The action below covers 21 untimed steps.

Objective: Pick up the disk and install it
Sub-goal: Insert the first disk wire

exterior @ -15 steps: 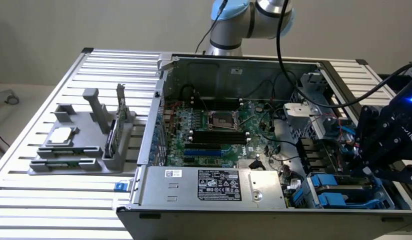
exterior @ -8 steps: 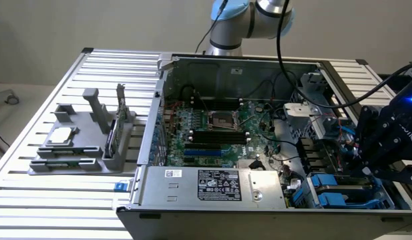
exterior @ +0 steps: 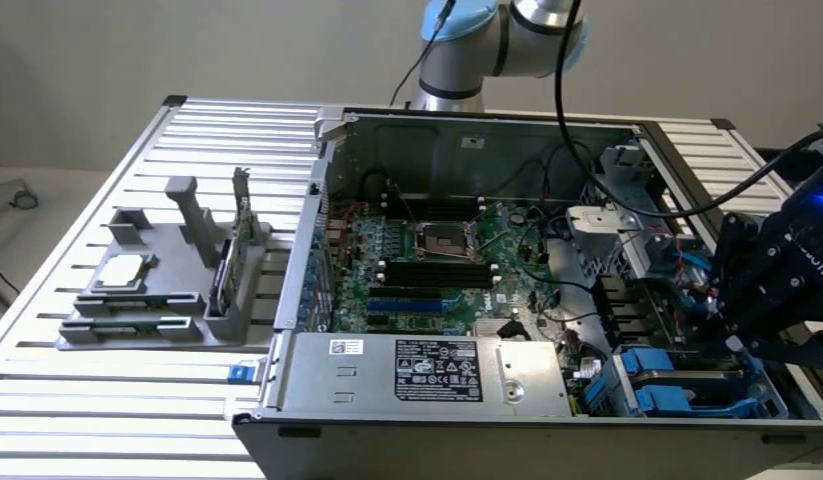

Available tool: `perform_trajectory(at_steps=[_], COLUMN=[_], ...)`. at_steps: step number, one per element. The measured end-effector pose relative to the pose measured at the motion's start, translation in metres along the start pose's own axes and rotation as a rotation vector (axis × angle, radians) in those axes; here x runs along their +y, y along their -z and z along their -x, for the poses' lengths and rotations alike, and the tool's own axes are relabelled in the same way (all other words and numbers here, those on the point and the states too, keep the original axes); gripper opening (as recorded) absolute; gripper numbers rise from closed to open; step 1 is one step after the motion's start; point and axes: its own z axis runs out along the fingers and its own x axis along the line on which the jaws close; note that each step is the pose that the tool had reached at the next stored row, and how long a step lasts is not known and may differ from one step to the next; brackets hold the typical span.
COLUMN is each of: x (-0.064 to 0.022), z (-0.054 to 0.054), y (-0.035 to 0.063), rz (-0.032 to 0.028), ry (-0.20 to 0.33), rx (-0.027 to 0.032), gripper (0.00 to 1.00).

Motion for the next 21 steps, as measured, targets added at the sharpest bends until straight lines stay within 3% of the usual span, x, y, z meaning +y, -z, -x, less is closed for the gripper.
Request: perform_trajectory(at_steps=[11,16,21], x=[0.0037,0.0045,0.005], z=[-0.0002,-0.0003,-0.0011], y=[-0.0035,-0.0054,-0.0058], rz=[-0.0062,-0.0115,-0.0131], ry=[-0.001,-0.001,-0.001], rx=[-0.0091,-0.0105,-0.0099], gripper=[0.16,0.16,0.16])
